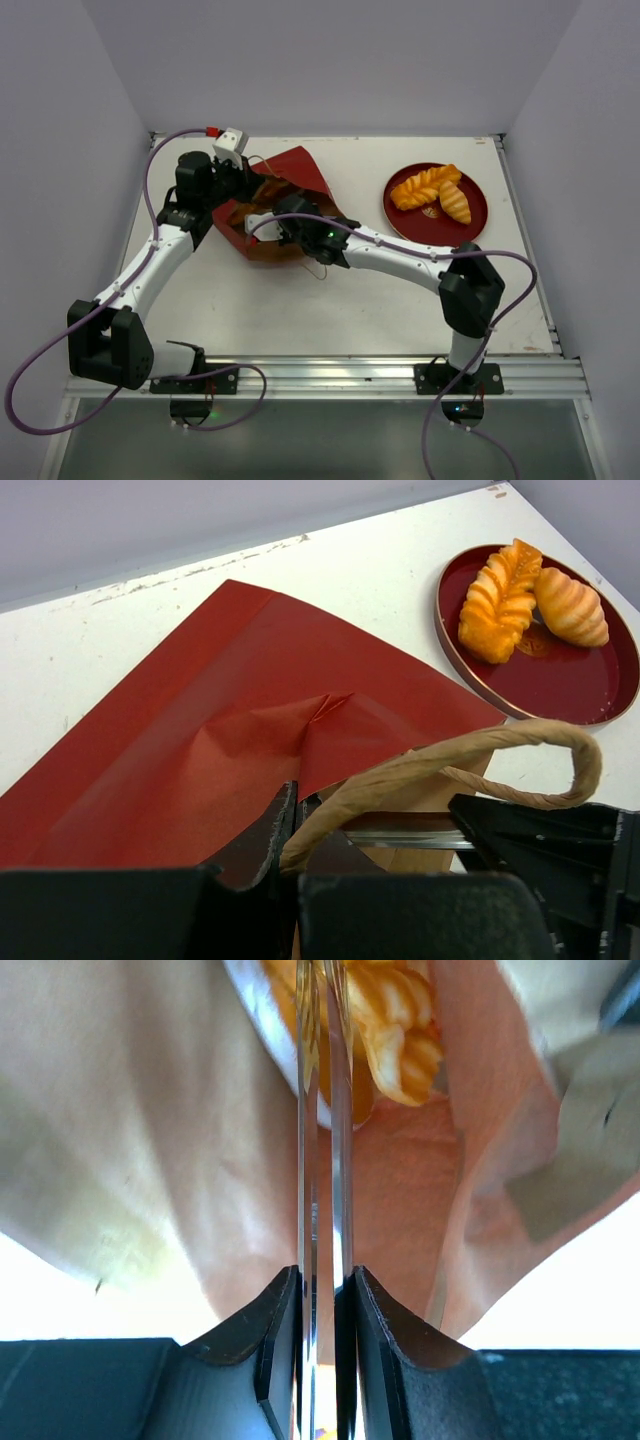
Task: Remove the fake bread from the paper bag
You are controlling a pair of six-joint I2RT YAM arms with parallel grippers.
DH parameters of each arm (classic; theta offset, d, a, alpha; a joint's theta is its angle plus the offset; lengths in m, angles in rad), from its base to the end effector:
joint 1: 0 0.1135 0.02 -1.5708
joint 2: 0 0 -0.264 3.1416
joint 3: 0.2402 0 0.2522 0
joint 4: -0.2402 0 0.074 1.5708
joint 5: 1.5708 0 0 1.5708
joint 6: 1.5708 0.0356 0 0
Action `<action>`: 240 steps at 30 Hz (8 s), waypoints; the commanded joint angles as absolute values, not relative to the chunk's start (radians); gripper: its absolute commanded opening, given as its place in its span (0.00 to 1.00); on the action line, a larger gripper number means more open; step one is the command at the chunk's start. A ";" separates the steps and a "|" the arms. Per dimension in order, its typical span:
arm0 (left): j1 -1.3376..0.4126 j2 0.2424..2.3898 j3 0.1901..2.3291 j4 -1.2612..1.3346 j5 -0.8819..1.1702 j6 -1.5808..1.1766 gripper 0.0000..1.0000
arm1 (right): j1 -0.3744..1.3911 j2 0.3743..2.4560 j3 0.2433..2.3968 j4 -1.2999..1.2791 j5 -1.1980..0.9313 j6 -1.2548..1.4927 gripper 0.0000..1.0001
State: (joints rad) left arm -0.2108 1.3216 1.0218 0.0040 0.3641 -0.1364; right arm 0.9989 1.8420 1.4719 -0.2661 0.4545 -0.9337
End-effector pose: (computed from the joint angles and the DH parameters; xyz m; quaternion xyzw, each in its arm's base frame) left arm 0.2998 -0.0771 0.3231 0.1371 0.7858 -0.2444 0.5514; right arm 0.2437 0.3498 0.2722 -0.6580 0.5779 -0.1867 0.4452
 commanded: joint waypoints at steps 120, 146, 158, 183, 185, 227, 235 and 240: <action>-0.201 1.299 1.008 -0.051 0.239 -0.133 0.00 | 0.235 0.942 0.924 -0.604 0.187 -0.538 0.00; -0.201 1.295 1.006 -0.051 0.252 -0.135 0.00 | 0.219 1.026 0.792 -0.557 0.186 -0.514 0.07; -0.201 1.293 1.006 -0.049 0.256 -0.133 0.00 | 0.218 1.003 0.827 -0.621 0.121 -0.508 0.26; -0.201 1.292 1.006 -0.051 0.268 -0.127 0.00 | 0.218 0.977 0.930 -0.683 0.071 -0.526 0.35; -0.201 1.292 1.008 -0.049 0.275 -0.126 0.00 | 0.218 0.982 0.940 -0.692 0.058 -0.540 0.35; -0.215 1.250 0.980 -0.074 0.333 -0.057 0.00 | 1.055 1.701 1.327 -0.029 0.456 -1.009 0.34; -0.215 1.230 0.973 -0.072 0.330 -0.057 0.00 | 1.060 1.805 1.390 -0.008 0.482 -1.046 0.37; -0.215 1.230 0.971 -0.072 0.331 -0.055 0.00 | 1.060 1.835 1.401 -0.006 0.483 -1.045 0.39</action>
